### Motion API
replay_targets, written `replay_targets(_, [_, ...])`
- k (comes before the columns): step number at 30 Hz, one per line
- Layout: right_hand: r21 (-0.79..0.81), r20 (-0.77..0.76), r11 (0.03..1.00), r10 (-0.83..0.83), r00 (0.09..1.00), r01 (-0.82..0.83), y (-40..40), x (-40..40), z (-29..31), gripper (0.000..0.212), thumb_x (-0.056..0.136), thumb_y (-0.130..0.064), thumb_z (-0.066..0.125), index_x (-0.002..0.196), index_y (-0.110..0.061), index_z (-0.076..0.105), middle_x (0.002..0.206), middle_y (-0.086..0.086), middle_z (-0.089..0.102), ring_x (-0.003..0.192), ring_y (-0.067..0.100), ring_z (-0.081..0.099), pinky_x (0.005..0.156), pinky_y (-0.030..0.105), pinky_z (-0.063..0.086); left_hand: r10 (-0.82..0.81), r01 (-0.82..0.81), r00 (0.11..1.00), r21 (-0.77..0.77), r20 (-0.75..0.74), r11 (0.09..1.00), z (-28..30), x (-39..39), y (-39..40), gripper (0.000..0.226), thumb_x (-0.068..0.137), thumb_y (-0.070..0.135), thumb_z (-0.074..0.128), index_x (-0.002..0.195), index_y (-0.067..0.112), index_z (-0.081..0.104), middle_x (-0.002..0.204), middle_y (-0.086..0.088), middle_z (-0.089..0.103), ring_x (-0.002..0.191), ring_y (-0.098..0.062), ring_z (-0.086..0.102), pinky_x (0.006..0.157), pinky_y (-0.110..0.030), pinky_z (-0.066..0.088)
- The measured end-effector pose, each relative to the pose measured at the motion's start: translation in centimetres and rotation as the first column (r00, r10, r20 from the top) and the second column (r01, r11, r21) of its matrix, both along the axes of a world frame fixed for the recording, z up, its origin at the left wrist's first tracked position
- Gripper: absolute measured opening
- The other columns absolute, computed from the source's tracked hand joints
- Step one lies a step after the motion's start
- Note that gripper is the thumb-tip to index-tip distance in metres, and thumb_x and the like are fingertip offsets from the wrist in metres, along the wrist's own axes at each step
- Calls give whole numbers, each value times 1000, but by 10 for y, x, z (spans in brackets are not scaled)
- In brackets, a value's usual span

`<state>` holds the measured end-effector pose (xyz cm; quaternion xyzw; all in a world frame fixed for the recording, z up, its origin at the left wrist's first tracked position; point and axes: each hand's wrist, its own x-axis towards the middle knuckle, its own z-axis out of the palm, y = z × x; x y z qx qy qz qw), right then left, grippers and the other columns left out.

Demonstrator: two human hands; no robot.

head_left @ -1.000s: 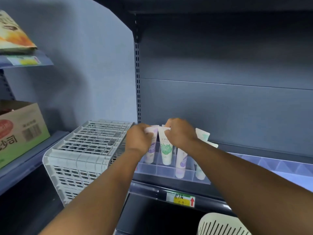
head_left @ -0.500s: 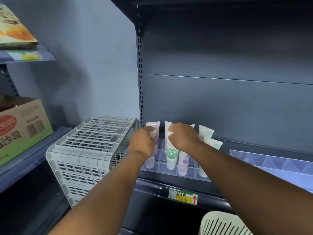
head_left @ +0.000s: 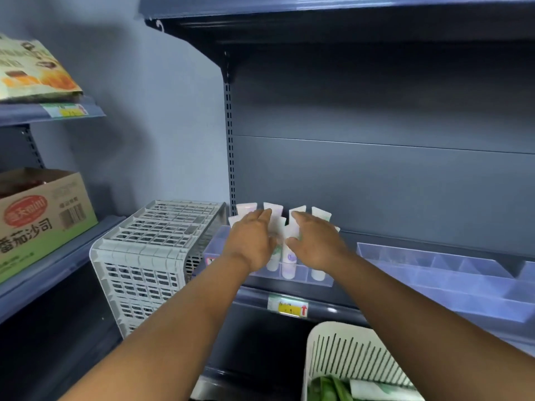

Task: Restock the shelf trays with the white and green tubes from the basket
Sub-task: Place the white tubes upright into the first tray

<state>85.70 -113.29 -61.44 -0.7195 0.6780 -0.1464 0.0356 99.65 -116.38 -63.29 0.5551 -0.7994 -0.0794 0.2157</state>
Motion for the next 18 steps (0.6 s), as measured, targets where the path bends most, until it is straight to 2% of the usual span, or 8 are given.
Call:
replay_targets(3, [5, -7, 1000, -12, 1000, 12, 32, -21, -5, 48, 93, -31, 52, 137, -14, 42, 144, 4, 47, 131, 26, 45, 106, 34, 36, -37, 35, 998, 35, 49, 999, -8, -19, 31, 64, 95, 27, 52, 150, 9, 26, 153, -9, 33, 141, -24, 31, 116, -30, 26])
replay_targets(8, [74, 6, 995, -60, 998, 59, 80, -61, -35, 57, 94, -38, 50, 144, -15, 35, 148, 8, 42, 133, 28, 42, 111, 38, 34, -135, 133, 990, 59, 46, 989, -32, -57, 76, 64, 94, 27, 53, 149, 10, 25, 153, -8, 32, 141, -23, 31, 115, -29, 26])
replay_targets(12, [171, 3, 978, -119, 993, 116, 114, -95, -63, 65, 97, -40, 44, 151, -12, 21, 157, 7, 27, 144, 23, 26, 118, 36, 21, -189, 179, 978, 110, 92, 978, -61, -86, 101, 69, 96, 33, 51, 152, 12, 17, 158, -7, 22, 145, -22, 22, 119, -30, 22])
replay_targets(18, [265, -9, 941, -217, 976, 211, 148, -143, -108, 62, 97, -40, 44, 148, -11, 25, 153, 9, 33, 140, 25, 33, 114, 35, 28, -267, 230, 947, 201, 181, 952, -111, -124, 128, 70, 97, 36, 47, 153, 10, 13, 159, -7, 20, 147, -19, 19, 119, -30, 19])
